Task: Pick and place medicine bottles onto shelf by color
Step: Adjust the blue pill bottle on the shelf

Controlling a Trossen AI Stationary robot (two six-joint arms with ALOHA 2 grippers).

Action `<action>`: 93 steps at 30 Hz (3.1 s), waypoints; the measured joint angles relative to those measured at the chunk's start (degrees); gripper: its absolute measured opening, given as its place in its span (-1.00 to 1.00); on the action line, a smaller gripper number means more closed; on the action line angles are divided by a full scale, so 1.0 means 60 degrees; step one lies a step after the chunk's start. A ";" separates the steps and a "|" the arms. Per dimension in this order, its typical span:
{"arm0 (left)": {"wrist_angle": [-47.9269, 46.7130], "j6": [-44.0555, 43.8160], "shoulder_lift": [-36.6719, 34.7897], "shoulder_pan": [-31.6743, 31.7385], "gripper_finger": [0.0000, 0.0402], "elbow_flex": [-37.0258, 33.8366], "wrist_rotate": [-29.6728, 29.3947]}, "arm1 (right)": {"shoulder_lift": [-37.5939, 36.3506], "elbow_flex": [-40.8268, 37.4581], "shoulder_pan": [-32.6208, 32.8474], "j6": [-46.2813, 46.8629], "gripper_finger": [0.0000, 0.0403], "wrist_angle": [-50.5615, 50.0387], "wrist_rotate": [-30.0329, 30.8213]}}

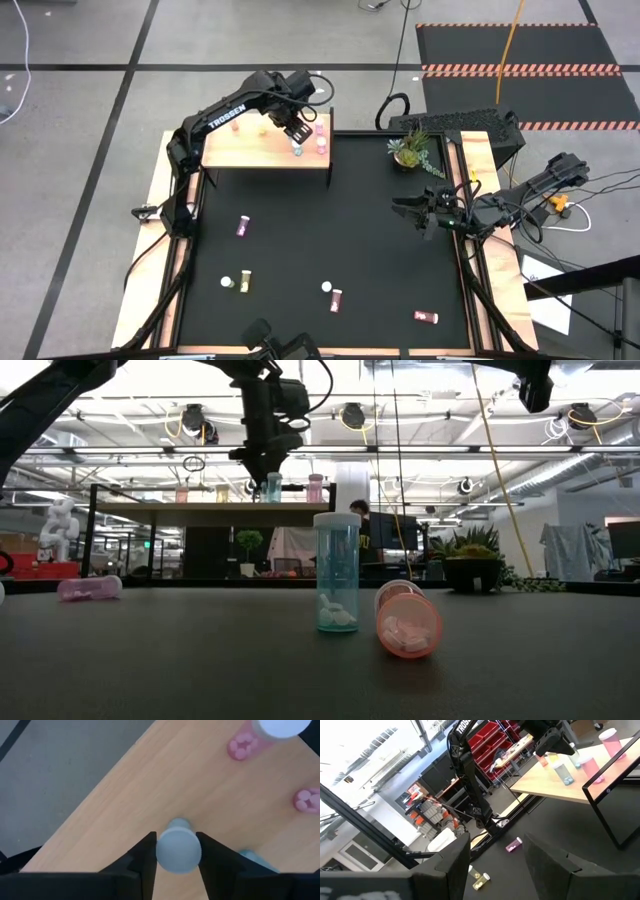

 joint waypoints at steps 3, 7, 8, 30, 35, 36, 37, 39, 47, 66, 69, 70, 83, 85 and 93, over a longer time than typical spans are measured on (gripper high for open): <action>0.0095 0.0006 0.0000 0.0000 -0.37 0.0000 0.0000 | 0.0000 0.0000 0.0000 0.0107 -0.13 0.0000 0.0000; 0.0443 0.0017 0.0000 -0.0004 -0.32 0.0000 0.0000 | 0.0000 0.0000 0.0000 0.0182 -0.13 0.0000 0.0000; 0.0539 0.0021 0.0000 -0.0004 -0.31 0.0000 0.0000 | 0.0000 0.0000 0.0000 0.0193 -0.13 0.0000 0.0001; 0.0945 0.0274 0.0164 0.0266 -0.34 0.0004 -0.0083 | 0.0000 0.0000 -0.0004 0.0209 -0.13 0.0511 0.0044; 0.1037 0.0396 0.0248 0.0237 -0.34 0.0011 -0.0029 | 0.0000 0.0000 -0.0004 0.0391 -0.13 0.0666 0.0274; 0.1050 0.0396 0.0255 0.0218 -0.34 0.0011 -0.0029 | 0.0000 0.0000 -0.0004 0.0441 -0.13 0.0663 0.0282; 0.1085 0.0410 0.0259 0.0197 -0.34 0.0011 -0.0040 | 0.0004 0.0000 -0.0004 0.0455 -0.13 0.0663 0.0280; 0.1098 0.0519 0.0266 0.0178 -0.34 0.0011 -0.0040 | 0.0004 0.0000 -0.0003 0.0457 -0.13 0.0705 0.0390; 0.1031 0.0654 0.0266 0.0189 -0.33 0.0011 -0.0015 | 0.0000 0.0000 -0.0015 0.0457 -0.13 0.0869 0.0780; 0.0558 0.1121 0.0259 0.0366 0.37 0.0274 0.0021 | 0.0004 0.0000 -0.0018 0.0355 -0.13 0.0787 0.0969; -0.0050 0.1316 0.0248 0.0281 0.49 0.0838 0.0029 | 0.0000 0.0000 -0.0018 0.0351 -0.13 0.0790 0.0969; -0.0318 0.1424 0.0248 0.0242 0.53 0.1071 0.0023 | 0.0000 0.0000 -0.0018 0.0351 -0.13 0.0790 0.0969; -0.1146 0.0414 -0.0839 -0.0903 0.73 0.1521 0.0134 | -0.0240 0.0000 -0.0018 -0.0057 -0.13 0.0815 0.0938; -0.1094 -0.0034 -0.0774 -0.1055 0.69 0.1508 0.0021 | -0.0334 0.0000 -0.0018 -0.0113 -0.13 0.0802 0.0931; -0.0995 -0.0474 -0.0295 -0.1646 0.44 0.1501 -0.0307 | -0.0556 0.0000 -0.0018 -0.0299 -0.13 0.0794 0.0678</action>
